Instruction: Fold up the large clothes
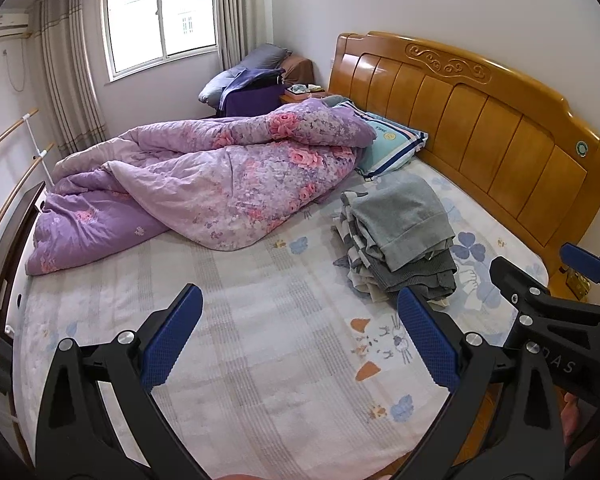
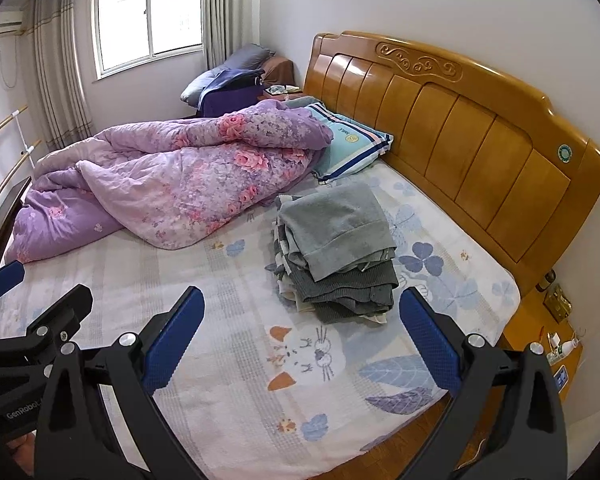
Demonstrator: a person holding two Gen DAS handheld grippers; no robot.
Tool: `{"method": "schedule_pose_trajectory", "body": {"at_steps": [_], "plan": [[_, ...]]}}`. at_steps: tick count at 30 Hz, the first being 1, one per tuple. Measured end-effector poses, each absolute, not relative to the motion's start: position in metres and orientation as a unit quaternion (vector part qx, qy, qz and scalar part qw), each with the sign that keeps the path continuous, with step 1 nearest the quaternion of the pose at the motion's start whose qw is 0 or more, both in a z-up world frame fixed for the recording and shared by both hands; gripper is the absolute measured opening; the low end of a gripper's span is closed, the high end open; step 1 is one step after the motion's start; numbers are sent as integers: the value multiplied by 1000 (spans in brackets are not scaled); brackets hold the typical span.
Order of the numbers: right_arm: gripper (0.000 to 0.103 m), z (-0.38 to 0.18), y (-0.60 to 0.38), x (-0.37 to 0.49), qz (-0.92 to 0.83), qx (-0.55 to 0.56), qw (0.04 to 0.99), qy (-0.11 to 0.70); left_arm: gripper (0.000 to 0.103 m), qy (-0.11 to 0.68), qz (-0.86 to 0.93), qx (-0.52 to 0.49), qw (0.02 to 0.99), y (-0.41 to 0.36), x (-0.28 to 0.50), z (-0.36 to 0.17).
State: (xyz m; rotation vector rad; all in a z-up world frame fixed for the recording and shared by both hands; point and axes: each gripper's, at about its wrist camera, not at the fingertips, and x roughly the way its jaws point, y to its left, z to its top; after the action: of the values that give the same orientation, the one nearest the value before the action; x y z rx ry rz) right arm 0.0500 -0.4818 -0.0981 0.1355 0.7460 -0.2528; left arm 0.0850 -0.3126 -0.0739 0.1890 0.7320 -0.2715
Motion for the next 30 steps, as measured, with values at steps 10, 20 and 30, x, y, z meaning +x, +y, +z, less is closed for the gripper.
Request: {"method": "schedule_pose_trajectory", "body": {"at_steps": [10, 20, 30], "plan": [[95, -99, -485, 50, -126, 68, 920, 364, 98, 354, -130, 97, 921, -314, 87, -73], [95, -100, -490, 45, -128, 68, 921, 361, 98, 348, -131, 104, 922, -316, 93, -72], [95, -100, -492, 48, -126, 65, 922, 361, 98, 348, -137, 101, 922, -316, 91, -73]]}}
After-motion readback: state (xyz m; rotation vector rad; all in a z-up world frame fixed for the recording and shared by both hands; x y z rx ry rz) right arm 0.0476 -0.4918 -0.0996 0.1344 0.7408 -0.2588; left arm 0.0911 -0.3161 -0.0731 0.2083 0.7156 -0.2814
